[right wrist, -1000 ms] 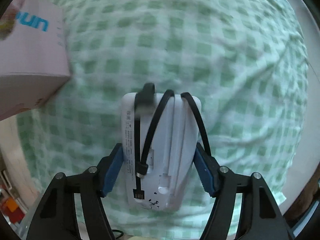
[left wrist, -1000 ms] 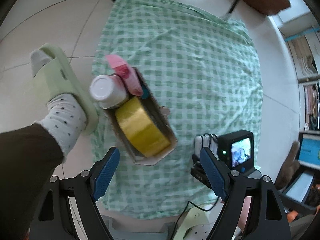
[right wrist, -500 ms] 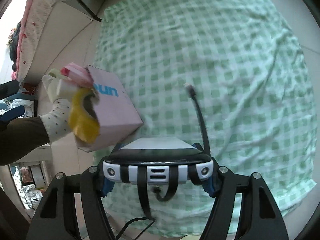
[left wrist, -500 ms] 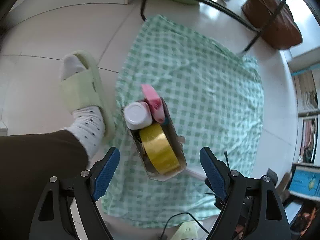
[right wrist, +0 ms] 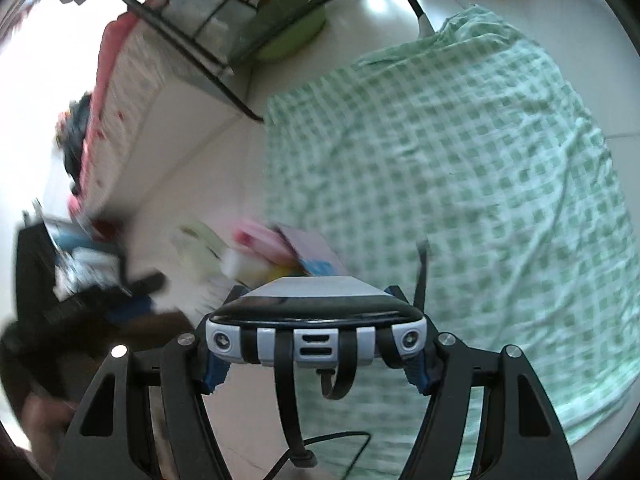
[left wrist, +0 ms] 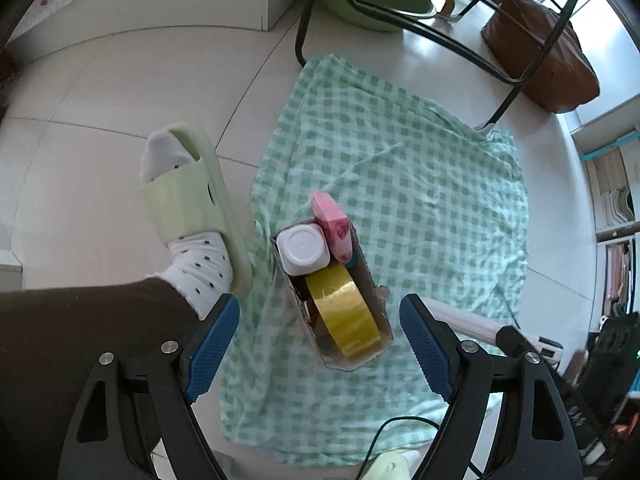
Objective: Organize rigid objects
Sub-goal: 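Lift the white power bank with the right gripper and carry it toward the box, then lower the power bank into the box and open the right gripper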
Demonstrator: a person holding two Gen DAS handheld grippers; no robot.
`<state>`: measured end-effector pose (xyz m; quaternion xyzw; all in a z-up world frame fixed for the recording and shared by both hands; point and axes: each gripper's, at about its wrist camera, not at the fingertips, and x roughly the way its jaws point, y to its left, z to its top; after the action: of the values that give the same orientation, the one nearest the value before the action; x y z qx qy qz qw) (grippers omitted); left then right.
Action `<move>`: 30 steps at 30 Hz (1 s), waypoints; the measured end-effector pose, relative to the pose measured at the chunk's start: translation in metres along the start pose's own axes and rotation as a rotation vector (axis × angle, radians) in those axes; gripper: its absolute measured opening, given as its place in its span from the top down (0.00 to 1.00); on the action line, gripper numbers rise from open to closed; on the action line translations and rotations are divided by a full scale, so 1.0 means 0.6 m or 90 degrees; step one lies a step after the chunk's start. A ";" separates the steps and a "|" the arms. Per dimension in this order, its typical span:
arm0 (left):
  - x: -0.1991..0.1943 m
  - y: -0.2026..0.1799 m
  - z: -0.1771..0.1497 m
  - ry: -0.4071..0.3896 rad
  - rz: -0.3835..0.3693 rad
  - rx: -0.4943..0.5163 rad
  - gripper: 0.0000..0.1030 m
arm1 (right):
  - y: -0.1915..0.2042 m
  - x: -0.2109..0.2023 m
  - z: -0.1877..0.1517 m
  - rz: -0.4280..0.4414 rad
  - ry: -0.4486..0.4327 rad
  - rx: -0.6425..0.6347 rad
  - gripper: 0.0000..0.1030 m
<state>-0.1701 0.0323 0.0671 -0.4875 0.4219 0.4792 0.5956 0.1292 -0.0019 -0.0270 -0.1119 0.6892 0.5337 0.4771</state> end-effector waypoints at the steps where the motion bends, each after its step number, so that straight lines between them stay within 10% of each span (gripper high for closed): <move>1: -0.004 0.002 -0.001 -0.007 -0.005 0.001 0.21 | 0.006 0.002 0.000 0.007 0.000 0.009 0.32; 14: -0.023 0.026 -0.005 -0.032 -0.017 0.010 0.21 | 0.027 0.085 -0.032 -0.025 -0.040 0.138 0.32; 22: -0.012 0.033 0.007 -0.022 -0.010 -0.003 0.21 | 0.060 0.111 -0.003 -0.104 -0.010 0.063 0.32; 30: -0.010 0.037 0.006 -0.023 -0.009 -0.010 0.21 | 0.054 0.117 -0.002 -0.051 0.025 0.116 0.32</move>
<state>-0.1926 0.0366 0.0696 -0.4862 0.4041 0.4870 0.6026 0.0706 0.0353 -0.0612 -0.1060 0.7390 0.4469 0.4928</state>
